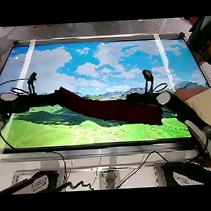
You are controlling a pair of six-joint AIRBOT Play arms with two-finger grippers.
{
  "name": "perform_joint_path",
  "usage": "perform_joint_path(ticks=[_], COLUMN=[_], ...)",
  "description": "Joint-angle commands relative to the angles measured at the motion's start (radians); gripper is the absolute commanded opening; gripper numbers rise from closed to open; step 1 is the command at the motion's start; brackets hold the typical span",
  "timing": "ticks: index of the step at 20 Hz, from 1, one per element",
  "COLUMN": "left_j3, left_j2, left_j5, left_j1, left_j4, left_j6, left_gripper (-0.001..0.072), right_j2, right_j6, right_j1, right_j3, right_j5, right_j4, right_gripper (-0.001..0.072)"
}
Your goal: Fold the clothes and pants, and hang the long-sleeved shirts on hangers.
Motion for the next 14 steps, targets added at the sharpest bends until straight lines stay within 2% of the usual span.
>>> perform_joint_path(ticks=[1,3,6,11,14], left_j3=[0.055,0.055,0.055,0.059,0.066], left_j2=[0.119,0.175,0.242,0.333,0.367], left_j5=[-0.14,-0.183,-0.257,-0.251,-0.182], left_j1=[-0.001,-0.001,0.002,0.05,0.124], left_j4=[0.008,0.052,0.082,0.153,0.133], left_j6=[-0.1,-0.143,-0.148,-0.144,-0.145], left_gripper=[0.0027,0.0028,0.0028,0.0028,0.0028], right_j2=[-0.131,-0.239,-0.409,-0.555,-0.565], right_j6=[0.055,0.087,0.176,0.211,0.212], right_j1=[0.151,0.225,0.319,0.467,0.527], right_j3=[0.103,0.206,0.354,0.53,0.581], right_j5=[-0.036,-0.035,0.019,0.062,0.04], right_j4=[0.04,0.055,0.059,0.164,0.175], right_gripper=[0.0008,0.0009,0.0009,0.0008,0.0009])
